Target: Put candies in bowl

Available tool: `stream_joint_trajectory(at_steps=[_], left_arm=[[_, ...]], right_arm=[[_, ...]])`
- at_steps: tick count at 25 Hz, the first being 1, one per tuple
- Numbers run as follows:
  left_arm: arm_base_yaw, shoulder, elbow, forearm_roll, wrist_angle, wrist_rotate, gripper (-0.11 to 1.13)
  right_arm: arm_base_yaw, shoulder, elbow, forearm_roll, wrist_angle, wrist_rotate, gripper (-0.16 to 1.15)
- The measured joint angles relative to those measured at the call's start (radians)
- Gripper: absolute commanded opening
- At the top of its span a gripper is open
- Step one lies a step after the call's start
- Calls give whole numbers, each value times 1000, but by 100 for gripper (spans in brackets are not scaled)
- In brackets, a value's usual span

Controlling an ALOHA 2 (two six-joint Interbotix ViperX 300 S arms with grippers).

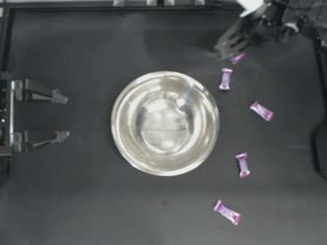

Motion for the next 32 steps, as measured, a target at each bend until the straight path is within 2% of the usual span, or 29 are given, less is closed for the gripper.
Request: stream_joint_trajectory(at_steps=[9,18,20,27,32], left_arm=[[-2,0,9,0,0,0,101],[0,0,11,0,0,0,101],[0,0,9,0,2,0,101],[0,0,15,0,0,0,101],[0,-2,15,0,0,-2,101]], right_arm=[[195,25,-54,69,-58,6,49],[268,144,-87,78,-81,-18,51],[272,158,-87,78,-86,-26,57],[275,170,-87,75,-160,-55,95],[275,169,-87,71,-160,-69,95]])
